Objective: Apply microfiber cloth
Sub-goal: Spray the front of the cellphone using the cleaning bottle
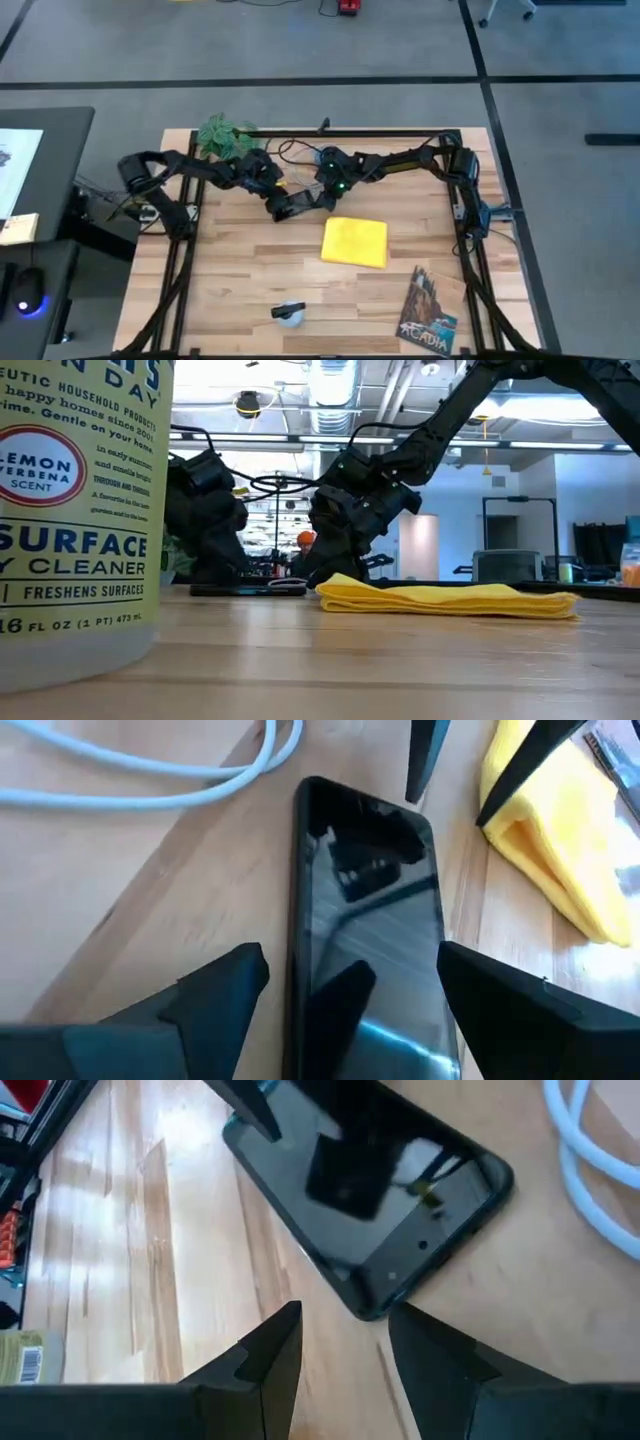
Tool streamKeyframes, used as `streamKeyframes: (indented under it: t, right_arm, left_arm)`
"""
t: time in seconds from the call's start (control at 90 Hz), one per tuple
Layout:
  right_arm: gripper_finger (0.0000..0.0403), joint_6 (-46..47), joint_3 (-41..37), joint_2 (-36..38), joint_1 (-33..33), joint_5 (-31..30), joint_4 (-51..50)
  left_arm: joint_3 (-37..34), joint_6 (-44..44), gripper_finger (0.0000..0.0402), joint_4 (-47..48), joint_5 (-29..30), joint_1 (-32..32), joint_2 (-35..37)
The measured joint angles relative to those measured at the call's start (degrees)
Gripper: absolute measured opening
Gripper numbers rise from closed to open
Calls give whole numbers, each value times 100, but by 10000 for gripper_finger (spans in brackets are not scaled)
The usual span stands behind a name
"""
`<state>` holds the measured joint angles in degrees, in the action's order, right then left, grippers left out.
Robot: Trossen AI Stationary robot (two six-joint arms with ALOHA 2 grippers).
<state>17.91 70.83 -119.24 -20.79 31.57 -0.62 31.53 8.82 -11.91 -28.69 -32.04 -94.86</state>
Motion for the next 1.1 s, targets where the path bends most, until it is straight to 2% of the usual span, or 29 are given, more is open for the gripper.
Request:
streamKeyframes:
  t: [0.089, 0.167, 0.289, 0.433, 0.511, 0.656, 0.867, 1.1]
  right_arm:
    - [143, 37, 0, 2, -44, 5, -2]
    - [150, 129, 0, 2, -90, 7, -11]
    - [178, 189, 0, 2, -182, 11, -9]
    - [221, 489, 4, -66, -230, -44, 70]
    - [236, 549, 4, -105, -210, -54, 113]
    - [244, 717, 9, -196, -107, -162, 518]
    - [244, 882, 2, -201, -59, -190, 588]
    - [244, 967, 2, -201, -25, -194, 584]
  left_arm:
    - [6, -30, 288, -96, 24, 59, -43]
    - [72, -138, 288, 240, 52, 68, 187]
    - [212, -303, 288, 1798, 238, 90, 984]
    - [311, -47, 288, 3561, 1062, 254, 1979]
    - [136, 250, 288, 4032, 1329, 422, 2295]
    - [-339, 983, 288, 3551, 1418, 735, 2552]
    - [-852, 1624, 288, 2326, 1612, 1038, 2311]
    - [-949, 1986, 288, 1253, 1868, 1308, 1928]
